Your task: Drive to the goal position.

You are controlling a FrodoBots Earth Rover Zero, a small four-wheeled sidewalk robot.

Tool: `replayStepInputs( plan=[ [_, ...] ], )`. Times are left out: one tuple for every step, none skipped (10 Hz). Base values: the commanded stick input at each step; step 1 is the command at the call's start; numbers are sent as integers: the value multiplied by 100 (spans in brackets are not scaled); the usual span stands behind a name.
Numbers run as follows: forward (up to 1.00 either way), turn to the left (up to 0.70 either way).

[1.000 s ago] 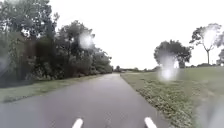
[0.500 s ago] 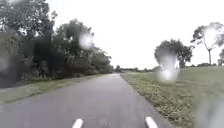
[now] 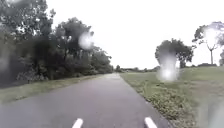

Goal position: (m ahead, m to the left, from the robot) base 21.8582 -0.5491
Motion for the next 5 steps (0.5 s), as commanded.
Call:
replayStepInputs(
  plan=[
    [85,0],
    [85,0],
    [85,0],
    [85,0],
    [85,0]
  ],
)
